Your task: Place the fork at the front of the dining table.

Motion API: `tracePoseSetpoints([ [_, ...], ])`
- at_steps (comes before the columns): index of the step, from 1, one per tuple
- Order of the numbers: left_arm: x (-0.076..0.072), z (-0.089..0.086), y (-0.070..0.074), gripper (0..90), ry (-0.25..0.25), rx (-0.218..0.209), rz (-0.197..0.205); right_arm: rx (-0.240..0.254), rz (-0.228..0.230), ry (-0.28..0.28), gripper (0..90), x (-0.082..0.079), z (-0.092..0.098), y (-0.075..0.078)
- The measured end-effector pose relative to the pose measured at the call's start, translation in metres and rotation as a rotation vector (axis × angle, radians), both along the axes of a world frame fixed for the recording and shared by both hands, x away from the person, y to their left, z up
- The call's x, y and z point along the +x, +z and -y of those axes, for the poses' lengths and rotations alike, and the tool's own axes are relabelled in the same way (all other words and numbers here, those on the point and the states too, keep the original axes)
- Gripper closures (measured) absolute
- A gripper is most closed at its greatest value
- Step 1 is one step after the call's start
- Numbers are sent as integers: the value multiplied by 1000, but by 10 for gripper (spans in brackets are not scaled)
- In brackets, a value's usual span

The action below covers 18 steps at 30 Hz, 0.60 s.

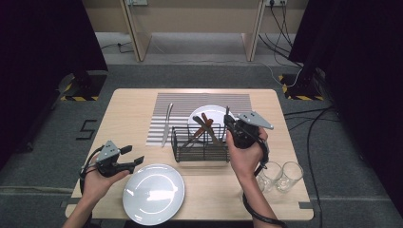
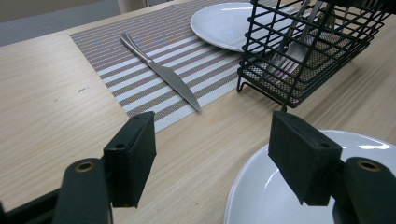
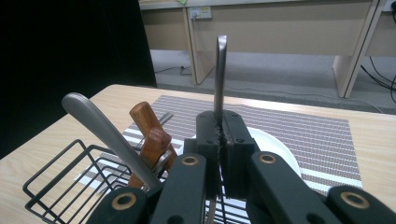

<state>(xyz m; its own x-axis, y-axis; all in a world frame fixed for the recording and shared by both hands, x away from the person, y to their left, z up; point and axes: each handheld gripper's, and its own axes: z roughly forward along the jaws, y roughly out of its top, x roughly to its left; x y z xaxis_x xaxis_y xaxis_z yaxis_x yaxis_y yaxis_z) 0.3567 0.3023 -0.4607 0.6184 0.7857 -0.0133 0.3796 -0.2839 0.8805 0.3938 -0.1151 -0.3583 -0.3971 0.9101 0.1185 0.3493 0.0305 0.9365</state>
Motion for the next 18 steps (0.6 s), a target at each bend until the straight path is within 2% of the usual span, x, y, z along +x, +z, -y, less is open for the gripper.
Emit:
tracePoseSetpoints([
  [18, 0, 0, 0, 318, -1, 1, 0, 9, 12, -2, 875, 0, 3, 5],
])
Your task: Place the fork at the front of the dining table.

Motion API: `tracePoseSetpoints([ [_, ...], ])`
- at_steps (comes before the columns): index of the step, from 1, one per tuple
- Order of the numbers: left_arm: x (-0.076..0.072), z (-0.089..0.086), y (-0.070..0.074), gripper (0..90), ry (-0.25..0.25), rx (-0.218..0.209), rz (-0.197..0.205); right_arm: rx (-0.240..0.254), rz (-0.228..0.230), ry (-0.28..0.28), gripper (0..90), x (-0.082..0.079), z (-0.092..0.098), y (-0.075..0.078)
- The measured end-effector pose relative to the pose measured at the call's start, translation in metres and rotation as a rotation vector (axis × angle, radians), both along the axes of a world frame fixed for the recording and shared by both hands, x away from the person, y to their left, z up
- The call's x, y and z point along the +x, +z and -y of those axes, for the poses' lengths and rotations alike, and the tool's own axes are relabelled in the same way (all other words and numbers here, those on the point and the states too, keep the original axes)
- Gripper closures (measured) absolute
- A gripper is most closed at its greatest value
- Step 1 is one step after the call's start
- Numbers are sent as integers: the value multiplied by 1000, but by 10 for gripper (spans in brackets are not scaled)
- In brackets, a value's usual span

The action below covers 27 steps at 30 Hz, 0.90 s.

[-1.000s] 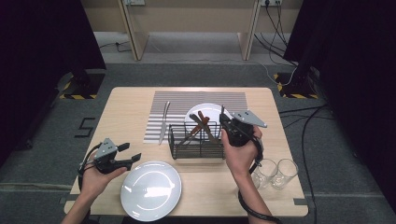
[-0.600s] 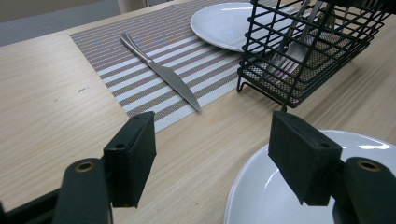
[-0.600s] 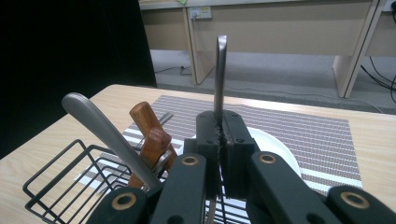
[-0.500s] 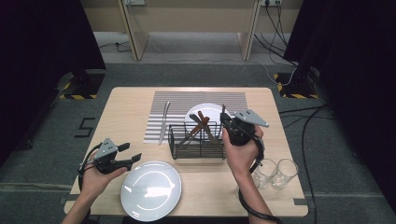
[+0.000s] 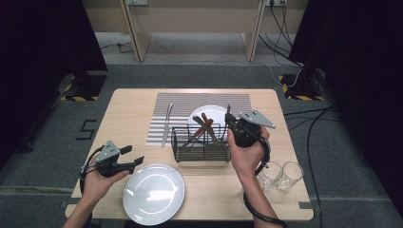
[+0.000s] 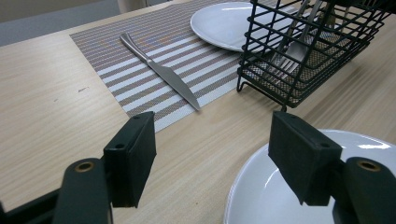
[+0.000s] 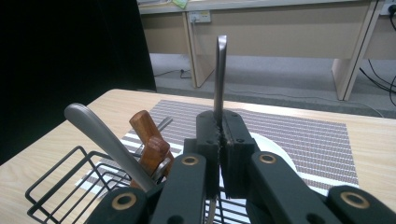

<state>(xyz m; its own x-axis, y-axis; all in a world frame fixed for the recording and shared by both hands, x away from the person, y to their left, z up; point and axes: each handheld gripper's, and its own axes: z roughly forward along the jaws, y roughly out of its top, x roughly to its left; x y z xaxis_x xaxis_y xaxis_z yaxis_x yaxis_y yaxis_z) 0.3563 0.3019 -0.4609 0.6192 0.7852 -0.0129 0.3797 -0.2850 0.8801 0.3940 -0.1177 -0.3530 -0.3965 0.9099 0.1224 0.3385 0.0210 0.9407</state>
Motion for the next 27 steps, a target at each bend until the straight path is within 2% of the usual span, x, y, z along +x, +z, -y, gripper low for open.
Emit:
tracePoseSetpoints([
  [27, 0, 0, 0, 318, -1, 5, 4, 34, 25, -11, 874, 1, 5, 11],
])
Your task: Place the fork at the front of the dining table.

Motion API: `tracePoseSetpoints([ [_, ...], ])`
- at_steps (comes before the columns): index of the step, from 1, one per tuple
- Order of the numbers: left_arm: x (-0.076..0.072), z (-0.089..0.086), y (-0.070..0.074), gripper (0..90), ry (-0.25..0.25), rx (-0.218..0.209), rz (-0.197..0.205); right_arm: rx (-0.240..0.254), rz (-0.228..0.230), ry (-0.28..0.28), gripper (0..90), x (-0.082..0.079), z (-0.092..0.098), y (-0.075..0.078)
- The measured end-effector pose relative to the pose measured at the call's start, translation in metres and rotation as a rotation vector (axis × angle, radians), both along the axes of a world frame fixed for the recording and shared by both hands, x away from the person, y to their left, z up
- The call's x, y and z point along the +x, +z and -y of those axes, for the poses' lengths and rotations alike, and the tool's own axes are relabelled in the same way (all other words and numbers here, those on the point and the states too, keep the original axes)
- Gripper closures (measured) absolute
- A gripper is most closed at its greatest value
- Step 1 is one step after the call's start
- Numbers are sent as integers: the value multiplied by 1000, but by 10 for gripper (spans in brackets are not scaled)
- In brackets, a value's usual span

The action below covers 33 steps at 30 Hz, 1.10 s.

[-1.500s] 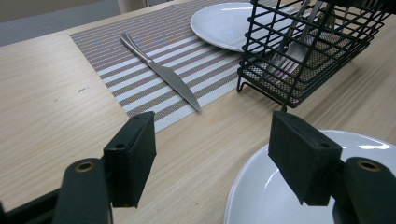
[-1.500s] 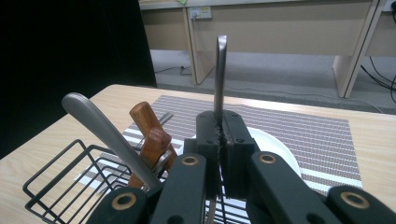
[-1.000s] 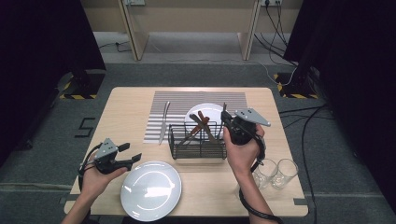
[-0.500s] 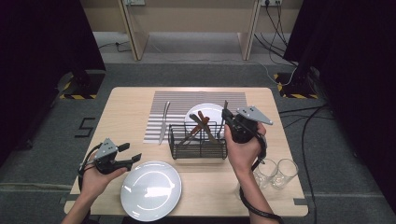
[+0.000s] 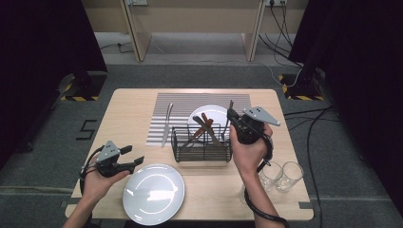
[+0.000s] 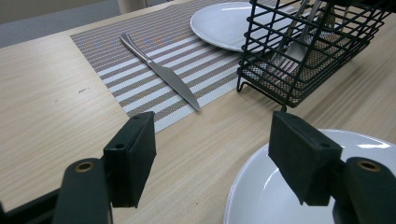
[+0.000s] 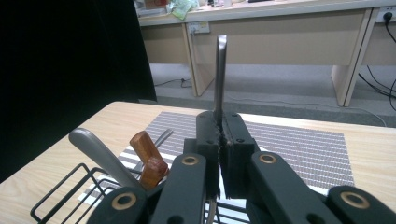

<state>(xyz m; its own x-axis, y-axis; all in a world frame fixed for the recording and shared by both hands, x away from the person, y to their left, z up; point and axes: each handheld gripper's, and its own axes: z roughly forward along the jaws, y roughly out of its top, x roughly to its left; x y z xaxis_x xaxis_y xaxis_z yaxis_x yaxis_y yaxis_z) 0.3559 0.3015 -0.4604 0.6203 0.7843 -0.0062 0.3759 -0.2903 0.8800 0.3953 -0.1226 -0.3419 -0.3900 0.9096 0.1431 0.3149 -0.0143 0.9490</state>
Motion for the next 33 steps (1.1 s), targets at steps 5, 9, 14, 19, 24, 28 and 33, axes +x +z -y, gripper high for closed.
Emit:
tracePoseSetpoints([
  [5, 0, 0, 0, 318, 0, 1, 0, 0, 5, -5, 875, 0, 1, 2],
  [9, 0, 0, 0, 318, 0, 1, 0, 4, 8, -6, 875, 1, 1, 4],
  [14, 0, 0, 0, 318, 1, -1, 0, 8, 12, -6, 875, 1, 1, 5],
  [19, 0, 0, 0, 318, 0, 0, 2, 11, 15, -9, 875, 2, 1, 8],
  [24, 0, -1, 1, 318, 2, -1, 3, 16, 19, -9, 875, 2, 2, 9],
  [28, 0, -1, 1, 318, 2, 1, 4, 20, 23, -10, 875, 2, 3, 11],
  [33, 0, -1, 1, 318, 2, 3, 5, 25, 33, -11, 874, 2, 4, 13],
])
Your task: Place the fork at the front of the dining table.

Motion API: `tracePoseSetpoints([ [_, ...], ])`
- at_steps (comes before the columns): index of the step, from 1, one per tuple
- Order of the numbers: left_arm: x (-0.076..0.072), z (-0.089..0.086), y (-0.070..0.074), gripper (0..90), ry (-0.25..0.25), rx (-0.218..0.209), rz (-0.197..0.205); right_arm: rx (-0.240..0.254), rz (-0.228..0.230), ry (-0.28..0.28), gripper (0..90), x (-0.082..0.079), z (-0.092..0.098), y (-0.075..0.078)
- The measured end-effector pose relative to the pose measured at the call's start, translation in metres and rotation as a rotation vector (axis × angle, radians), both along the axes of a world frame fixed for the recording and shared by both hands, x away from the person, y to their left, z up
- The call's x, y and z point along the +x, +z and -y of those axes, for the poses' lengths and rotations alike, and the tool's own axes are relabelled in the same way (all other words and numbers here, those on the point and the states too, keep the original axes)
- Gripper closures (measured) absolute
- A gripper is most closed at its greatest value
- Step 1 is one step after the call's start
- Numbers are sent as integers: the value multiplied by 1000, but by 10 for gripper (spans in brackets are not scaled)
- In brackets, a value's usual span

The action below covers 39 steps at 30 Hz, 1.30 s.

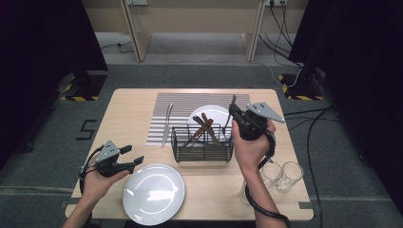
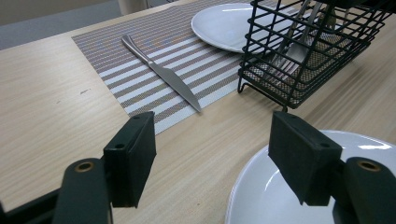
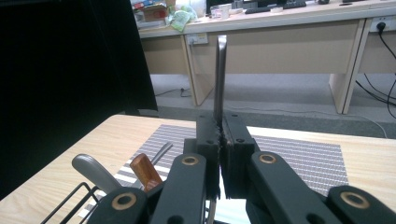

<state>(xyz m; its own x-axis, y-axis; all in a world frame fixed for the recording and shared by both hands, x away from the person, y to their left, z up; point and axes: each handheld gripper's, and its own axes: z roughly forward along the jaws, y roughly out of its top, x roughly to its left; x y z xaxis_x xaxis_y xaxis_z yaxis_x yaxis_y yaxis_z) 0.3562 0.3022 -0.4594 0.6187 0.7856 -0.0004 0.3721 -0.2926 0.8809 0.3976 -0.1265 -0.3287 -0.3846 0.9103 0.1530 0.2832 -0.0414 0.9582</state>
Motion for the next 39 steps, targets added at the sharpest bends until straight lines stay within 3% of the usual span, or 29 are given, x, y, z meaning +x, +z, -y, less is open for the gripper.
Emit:
tracePoseSetpoints([
  [39, 0, 0, 0, 318, 4, 0, -1, 23, 18, -9, 875, 2, 3, 8],
])
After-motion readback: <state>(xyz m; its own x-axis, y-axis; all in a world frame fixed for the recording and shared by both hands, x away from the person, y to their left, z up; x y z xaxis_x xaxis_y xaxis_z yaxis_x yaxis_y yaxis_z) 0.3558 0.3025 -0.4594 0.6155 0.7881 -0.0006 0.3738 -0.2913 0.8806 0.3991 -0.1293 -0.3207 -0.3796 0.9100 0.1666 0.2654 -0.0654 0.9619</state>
